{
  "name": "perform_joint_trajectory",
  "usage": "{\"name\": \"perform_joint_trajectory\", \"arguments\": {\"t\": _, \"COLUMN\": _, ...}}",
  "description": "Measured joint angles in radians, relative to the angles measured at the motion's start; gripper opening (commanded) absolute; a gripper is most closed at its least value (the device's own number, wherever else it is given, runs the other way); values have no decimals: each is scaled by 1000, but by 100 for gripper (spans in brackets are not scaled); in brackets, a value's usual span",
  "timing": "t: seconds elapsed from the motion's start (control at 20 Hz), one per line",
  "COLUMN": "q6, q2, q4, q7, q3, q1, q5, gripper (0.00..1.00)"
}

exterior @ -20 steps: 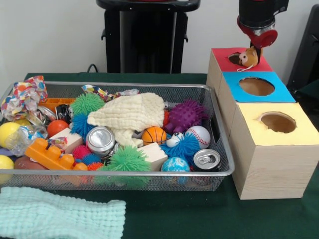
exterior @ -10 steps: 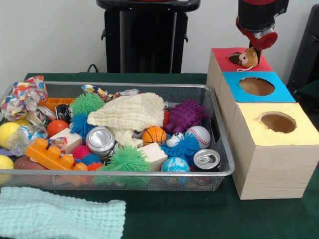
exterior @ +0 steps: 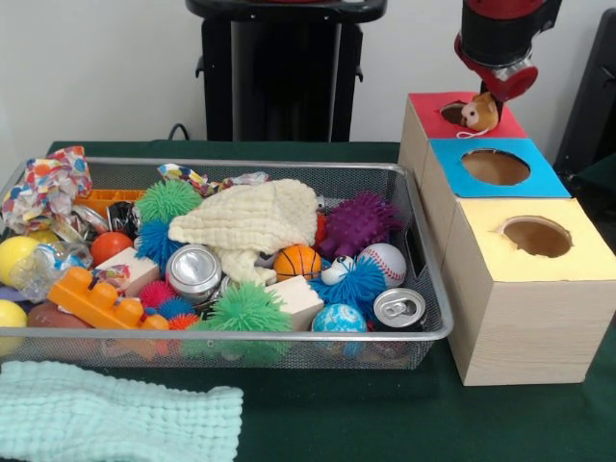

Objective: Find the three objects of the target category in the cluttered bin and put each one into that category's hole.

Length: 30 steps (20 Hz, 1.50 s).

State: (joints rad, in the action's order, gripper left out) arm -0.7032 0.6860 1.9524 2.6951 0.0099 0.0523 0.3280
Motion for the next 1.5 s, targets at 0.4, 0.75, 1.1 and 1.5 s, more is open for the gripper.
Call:
{"name": "perform_joint_trajectory", "arguments": {"t": 0.4, "q6": -47, "q2": -11, "q4": -48, "q7": 0, "q3": -1, "q1": 9, "q5": -67, "gripper": 0}}
{"name": "perform_joint_trajectory", "arguments": {"t": 0.75, "q6": -61, "q2": -13, "q4": -69, "q7": 0, "q3": -4, "q1": 19, "q5": -101, "gripper": 0}}
{"name": "perform_joint_trajectory", "arguments": {"t": 1.1, "q6": -113, "q2": -8, "q4": -83, "q7": 0, "q3": -28, "q1": 32, "q5": -144, "gripper": 100}}
{"name": "perform_joint_trajectory", "arguments": {"t": 1.5, "q6": -105, "q2": -10, "q4": -100, "q7": -1, "q3": -46, "q1": 27, "q5": -160, "gripper": 100}}
